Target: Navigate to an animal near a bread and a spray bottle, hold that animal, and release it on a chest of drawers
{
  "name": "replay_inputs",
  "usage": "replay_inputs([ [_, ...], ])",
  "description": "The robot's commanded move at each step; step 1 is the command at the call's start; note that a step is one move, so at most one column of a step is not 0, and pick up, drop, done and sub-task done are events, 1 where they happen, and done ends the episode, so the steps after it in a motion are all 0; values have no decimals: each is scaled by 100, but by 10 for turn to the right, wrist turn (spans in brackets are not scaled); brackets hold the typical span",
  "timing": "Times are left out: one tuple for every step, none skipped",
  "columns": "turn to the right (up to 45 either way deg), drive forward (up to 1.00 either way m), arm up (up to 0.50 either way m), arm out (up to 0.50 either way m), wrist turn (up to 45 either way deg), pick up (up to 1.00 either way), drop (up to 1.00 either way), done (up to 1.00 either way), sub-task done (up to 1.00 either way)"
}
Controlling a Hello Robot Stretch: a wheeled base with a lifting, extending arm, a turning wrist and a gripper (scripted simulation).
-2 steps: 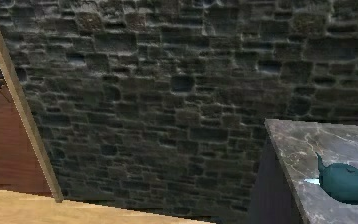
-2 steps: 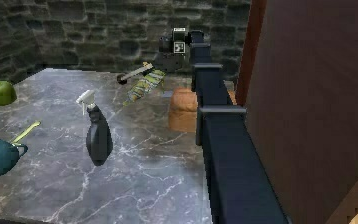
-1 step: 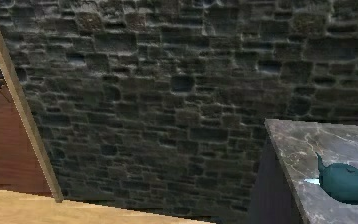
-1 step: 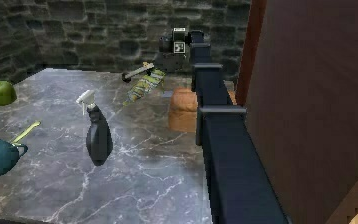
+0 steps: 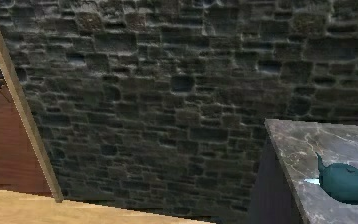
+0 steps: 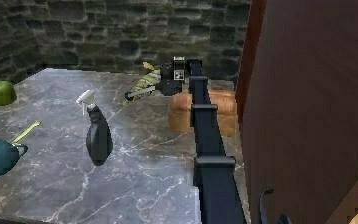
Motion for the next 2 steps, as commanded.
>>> replay_inputs([
  [0, 0, 0, 0, 0, 100, 0, 0, 0],
  [0, 0, 8, 0, 0, 0, 0, 0, 0],
])
